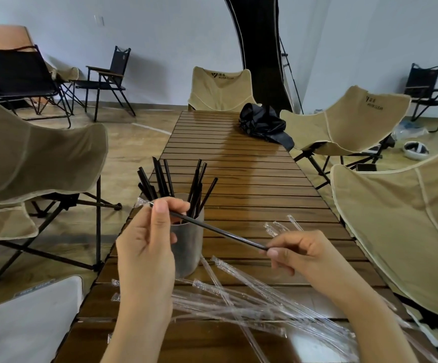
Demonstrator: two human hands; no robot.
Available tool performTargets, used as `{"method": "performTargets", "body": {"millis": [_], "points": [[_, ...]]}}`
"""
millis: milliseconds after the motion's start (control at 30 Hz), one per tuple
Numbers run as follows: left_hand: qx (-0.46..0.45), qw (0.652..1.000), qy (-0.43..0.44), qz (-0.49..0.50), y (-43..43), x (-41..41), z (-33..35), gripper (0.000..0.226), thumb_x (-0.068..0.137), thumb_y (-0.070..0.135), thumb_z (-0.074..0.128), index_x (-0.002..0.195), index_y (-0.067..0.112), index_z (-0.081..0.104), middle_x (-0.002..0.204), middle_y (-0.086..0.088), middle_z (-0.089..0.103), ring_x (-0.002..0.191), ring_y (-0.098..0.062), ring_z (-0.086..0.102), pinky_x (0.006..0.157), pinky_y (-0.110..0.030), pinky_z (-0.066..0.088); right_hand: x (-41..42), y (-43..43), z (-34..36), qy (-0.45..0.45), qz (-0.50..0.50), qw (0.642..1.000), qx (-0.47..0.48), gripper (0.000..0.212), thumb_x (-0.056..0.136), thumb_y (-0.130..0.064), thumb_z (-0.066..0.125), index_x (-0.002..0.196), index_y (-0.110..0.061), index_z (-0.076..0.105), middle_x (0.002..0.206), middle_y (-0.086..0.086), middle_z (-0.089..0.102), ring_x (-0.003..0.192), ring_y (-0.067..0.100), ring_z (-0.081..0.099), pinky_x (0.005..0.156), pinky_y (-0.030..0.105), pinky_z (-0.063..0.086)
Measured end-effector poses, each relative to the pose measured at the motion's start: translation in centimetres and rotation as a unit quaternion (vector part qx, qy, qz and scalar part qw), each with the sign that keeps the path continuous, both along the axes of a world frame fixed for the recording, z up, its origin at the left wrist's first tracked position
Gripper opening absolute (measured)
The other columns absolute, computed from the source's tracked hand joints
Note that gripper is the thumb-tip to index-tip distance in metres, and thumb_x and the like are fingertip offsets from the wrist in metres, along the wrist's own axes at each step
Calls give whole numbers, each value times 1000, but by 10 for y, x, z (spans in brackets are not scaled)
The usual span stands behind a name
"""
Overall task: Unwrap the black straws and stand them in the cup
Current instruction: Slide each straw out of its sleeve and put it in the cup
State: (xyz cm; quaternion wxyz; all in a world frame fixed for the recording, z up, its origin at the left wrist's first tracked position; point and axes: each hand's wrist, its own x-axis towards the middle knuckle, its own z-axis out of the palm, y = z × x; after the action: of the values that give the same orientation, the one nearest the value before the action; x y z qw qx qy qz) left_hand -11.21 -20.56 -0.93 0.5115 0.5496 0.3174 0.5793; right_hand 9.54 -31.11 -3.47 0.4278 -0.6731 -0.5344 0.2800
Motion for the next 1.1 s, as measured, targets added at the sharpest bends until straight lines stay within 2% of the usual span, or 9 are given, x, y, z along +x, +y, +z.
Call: {"method": "performTargets", "body": {"millis": [100, 233, 333, 467, 567, 767, 867, 967, 1100], "points": [[-67, 996, -62, 1, -1, 3, 0, 24, 76, 49, 49, 74, 35, 69, 89, 9, 72, 91, -9, 64, 77, -31, 43, -5, 3, -1, 14, -9, 1000, 2, 9, 81, -34, 65, 83, -34, 74, 69, 0, 69, 57, 10, 54, 55, 23, 45], [-76, 994, -83, 9, -8, 9, 6, 25, 79, 48, 48, 68, 39, 69, 89, 12, 72, 90, -3, 64, 74, -28, 43, -15, 5, -3, -1, -36, 999, 24, 23, 88, -17, 65, 80, -37, 74, 61, -4, 67, 55, 10, 55, 52, 18, 44], [-76, 994, -79, 20, -10, 11, 6, 26, 80, 47, 47, 66, 41, 68, 85, 13, 71, 85, -2, 62, 73, -28, 43, -22, -1, -4, -10, -55, 998, 31, 22, 86, -16, 66, 79, -36, 75, 60, -3, 66, 62, 32, 59, 62, 37, 52], [-106, 990, -93, 16, -14, 14, 5, 27, 77, 51, 47, 62, 41, 67, 80, 15, 69, 83, -3, 61, 73, -28, 42, -32, -10, -2, -13, -64, 996, 53, 19, 86, -11, 67, 80, -27, 75, 62, -3, 66, 61, 15, 61, 62, 15, 47], [-122, 988, -92, 4, -20, 17, 5, 28, 75, 54, 47, 62, 39, 66, 78, 14, 70, 81, -3, 62, 70, -28, 41, -36, -16, 0, -5, -97, 992, 76, 27, 85, -6, 66, 79, -30, 75, 64, 1, 66, 61, 13, 59, 60, 18, 48], [-139, 987, -78, -30, -28, 24, 2, 30, 77, 53, 46, 63, 36, 67, 79, 11, 69, 80, -3, 63, 72, -30, 41, -39, -24, 3, -10, -125, 988, 89, 29, 84, -2, 66, 72, -27, 75, 56, -6, 61, 51, 1, 50, 53, 8, 35], [-165, 982, -88, -35, -23, 22, 0, 29, 80, 50, 47, 69, 39, 72, 81, 12, 71, 83, -10, 61, 72, -31, 41, -40, -23, 5, -32, -143, 984, 100, 27, 84, -3, 66, 71, -25, 75, 59, -9, 63, 54, 3, 55, 55, 9, 38], [-180, 979, -99, -11, -16, 13, 1, 30, 88, 45, 46, 81, 40, 74, 91, 14, 73, 88, -6, 64, 76, -31, 43, -42, -21, 9, -79, -151, 978, 122, 28, 84, -5, 67, 72, -30, 72, 65, -10, 66, 59, 11, 59, 58, 17, 46], [-182, 976, -119, 5, -13, 7, 5, 24, 76, 47, 52, 66, 38, 72, 84, 15, 72, 87, -5, 62, 77, -31, 42, -43, -23, 5, -99, -159, 975, 122, 30, 83, -3, 67, 71, -30, 71, 67, -11, 66, 64, 8, 60, 59, 11, 42]]}}
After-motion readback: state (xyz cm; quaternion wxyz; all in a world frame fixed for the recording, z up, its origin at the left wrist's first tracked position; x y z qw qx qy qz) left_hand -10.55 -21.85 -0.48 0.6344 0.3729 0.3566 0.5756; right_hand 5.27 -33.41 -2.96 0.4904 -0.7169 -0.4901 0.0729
